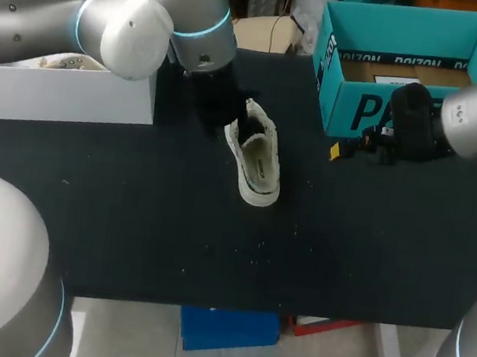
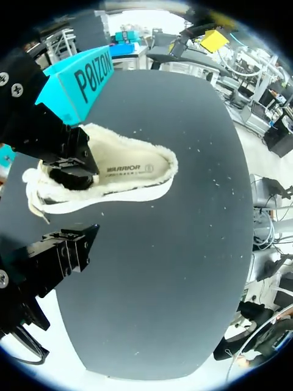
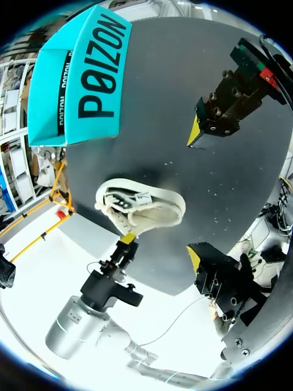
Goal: Take the shoe out of the shoebox, open the shoe tongue, remove and reinsert the insole, then place the shoe into the shoebox
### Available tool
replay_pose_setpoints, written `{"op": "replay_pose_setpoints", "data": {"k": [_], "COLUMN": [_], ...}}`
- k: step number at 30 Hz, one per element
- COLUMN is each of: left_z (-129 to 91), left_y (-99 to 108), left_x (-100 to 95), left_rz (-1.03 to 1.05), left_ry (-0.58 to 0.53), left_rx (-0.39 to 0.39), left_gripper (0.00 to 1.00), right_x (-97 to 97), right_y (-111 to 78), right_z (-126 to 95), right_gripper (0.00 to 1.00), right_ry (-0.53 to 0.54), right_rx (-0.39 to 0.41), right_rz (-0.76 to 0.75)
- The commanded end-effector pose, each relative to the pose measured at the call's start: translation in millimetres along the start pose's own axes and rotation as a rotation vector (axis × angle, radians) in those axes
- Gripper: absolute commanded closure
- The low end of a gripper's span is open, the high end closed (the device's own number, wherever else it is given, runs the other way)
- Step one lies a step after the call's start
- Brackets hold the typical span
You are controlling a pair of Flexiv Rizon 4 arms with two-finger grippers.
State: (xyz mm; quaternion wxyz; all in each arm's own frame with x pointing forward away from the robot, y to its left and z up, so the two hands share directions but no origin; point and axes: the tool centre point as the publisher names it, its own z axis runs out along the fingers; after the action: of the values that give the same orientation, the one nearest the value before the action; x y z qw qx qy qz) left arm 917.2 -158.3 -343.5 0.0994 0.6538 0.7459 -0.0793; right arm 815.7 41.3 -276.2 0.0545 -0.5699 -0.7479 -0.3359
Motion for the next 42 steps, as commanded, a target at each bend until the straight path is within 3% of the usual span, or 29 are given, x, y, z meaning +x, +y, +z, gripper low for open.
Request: {"op": "replay_pose_setpoints", "data": {"k": [1, 13, 24, 25, 27, 34, 42], "left_z": [23, 67, 86, 85, 83, 54, -17], "left_y": [3, 3, 14, 15, 20, 23, 23], "left_x": [-2.4, 9.2, 15.5, 14.1, 14.4, 9.5, -6.4], "left_rz": [0.003, -0.017, 0.003, 0.009, 0.025, 0.061, 0.072], "left_ry": [0.027, 0.063, 0.092, 0.096, 0.114, 0.103, 0.041], "left_rx": [0.005, 0.057, -0.009, -0.026, -0.067, -0.107, -0.163], "left_gripper": [0.52, 0.53, 0.54, 0.58, 1.0, 1.0, 1.0], "right_x": [0.9, 0.9, 0.9, 0.9, 0.9, 0.9, 0.9], "right_y": [0.9, 0.9, 0.9, 0.9, 0.9, 0.9, 0.9], "right_z": [1, 1, 1, 1, 1, 1, 1], "right_gripper": [0.0, 0.0, 0.0, 0.0, 0.0, 0.0, 0.0], "right_ry": [-0.003, -0.003, -0.003, -0.003, -0.003, -0.003, -0.003], "right_rx": [0.002, 0.002, 0.002, 0.002, 0.002, 0.002, 0.002], "right_rz": [0.001, 0.001, 0.001, 0.001, 0.001, 0.001, 0.001]}}
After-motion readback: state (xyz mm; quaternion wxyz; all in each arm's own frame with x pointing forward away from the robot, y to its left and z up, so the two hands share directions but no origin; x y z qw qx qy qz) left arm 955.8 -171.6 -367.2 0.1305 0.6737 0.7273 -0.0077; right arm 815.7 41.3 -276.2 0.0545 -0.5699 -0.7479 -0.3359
